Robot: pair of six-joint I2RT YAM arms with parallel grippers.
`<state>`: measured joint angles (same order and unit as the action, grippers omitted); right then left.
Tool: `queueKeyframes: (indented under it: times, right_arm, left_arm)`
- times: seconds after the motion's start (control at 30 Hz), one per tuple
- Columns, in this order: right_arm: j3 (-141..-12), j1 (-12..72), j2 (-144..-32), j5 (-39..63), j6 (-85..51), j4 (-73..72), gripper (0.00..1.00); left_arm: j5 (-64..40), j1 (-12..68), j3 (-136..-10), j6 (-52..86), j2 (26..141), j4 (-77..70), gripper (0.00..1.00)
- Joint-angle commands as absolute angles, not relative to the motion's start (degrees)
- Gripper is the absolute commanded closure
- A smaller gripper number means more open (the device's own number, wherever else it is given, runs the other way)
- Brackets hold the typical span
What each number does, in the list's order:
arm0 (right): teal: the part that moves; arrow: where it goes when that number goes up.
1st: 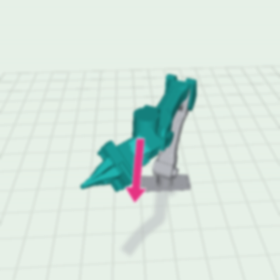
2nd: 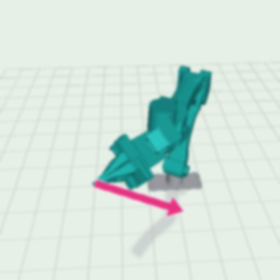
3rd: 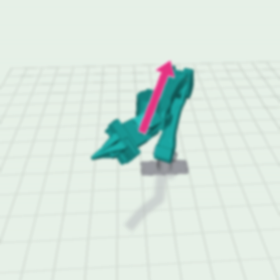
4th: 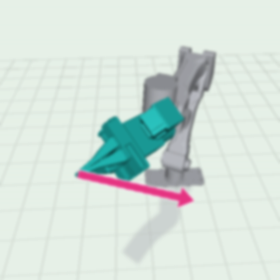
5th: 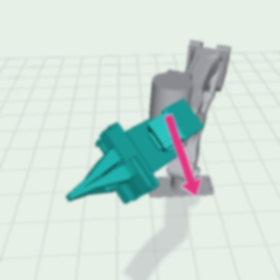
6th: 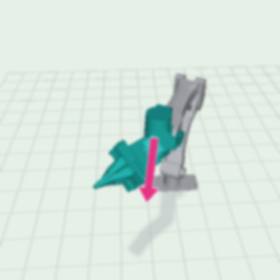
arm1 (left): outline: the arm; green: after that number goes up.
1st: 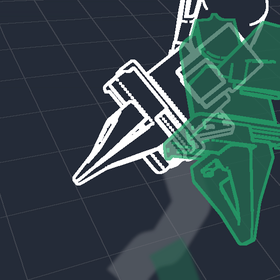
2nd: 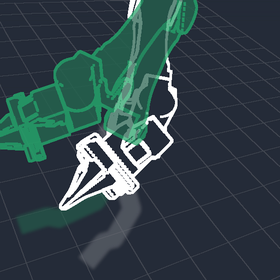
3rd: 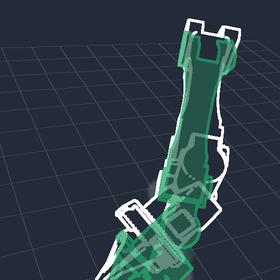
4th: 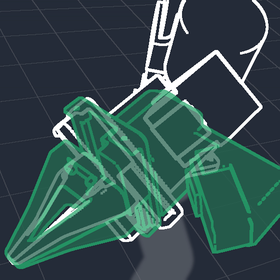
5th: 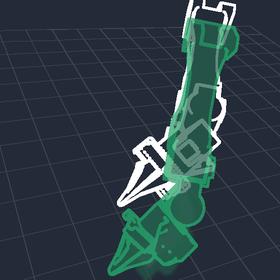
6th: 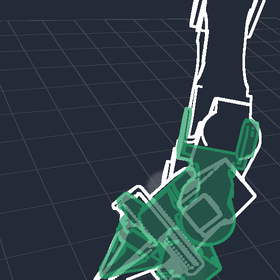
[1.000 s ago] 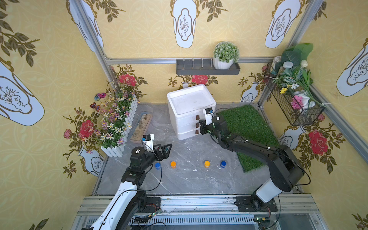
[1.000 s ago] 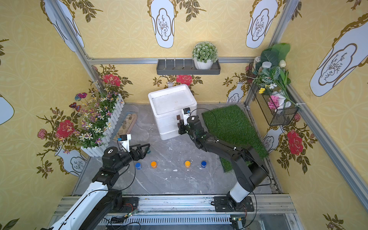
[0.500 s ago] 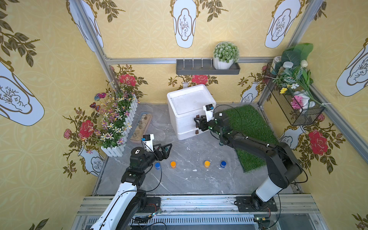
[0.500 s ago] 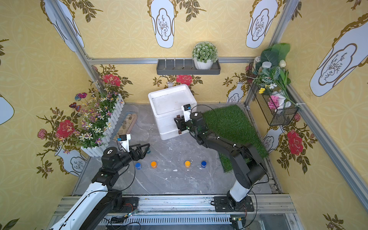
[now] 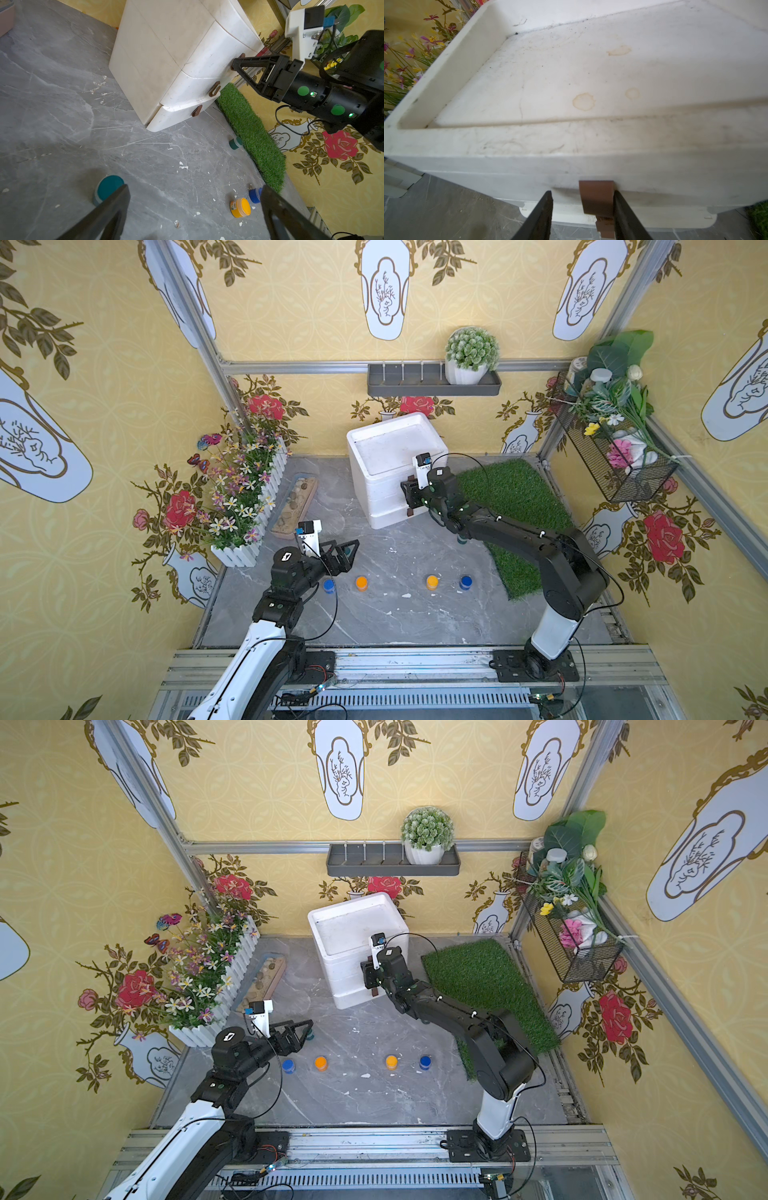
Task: Put the paint cans in the drawer according to color
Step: Open the drawer in the storage box.
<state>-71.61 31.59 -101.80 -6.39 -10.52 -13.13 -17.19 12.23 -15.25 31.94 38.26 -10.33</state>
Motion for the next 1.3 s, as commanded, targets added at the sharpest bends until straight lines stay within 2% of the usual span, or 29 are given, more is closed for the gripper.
queueKeyframes:
  times: [0.0, 0.07, 0.17, 0.5, 1.0, 1.27]
  right_arm:
    - [-72.47, 32.52, -102.42, -12.33, -11.74, -15.49, 0.52]
    - [-73.09, 33.16, -102.92, -14.11, -11.93, -15.6, 0.53]
    - [-74.28, 33.76, -103.74, -16.43, -12.04, -15.25, 0.6]
    - [-72.5, 33.56, -101.84, -15.18, -10.61, -16.53, 1.0]
    - [-51.35, 32.45, -86.65, -6.1, -12.38, -22.79, 1.0]
    - [-43.01, 33.89, -77.67, -6.43, -12.5, -22.74, 1.0]
  left_arm:
    - [-18.02, 12.16, -15.38, 31.95, 38.06, -10.35, 0.0]
    - [-17.97, 12.21, -15.38, 31.99, 37.97, -10.28, 0.0]
    - [-18.07, 12.14, -15.38, 31.99, 37.71, -10.03, 0.0]
    - [-18.09, 12.2, -15.38, 31.99, 36.28, -9.05, 0.0]
    - [-18.36, 12.15, -15.27, 32.23, 34.67, -8.34, 0.0]
    - [-19.44, 12.14, -15.14, 32.94, 34.37, -9.0, 0.0]
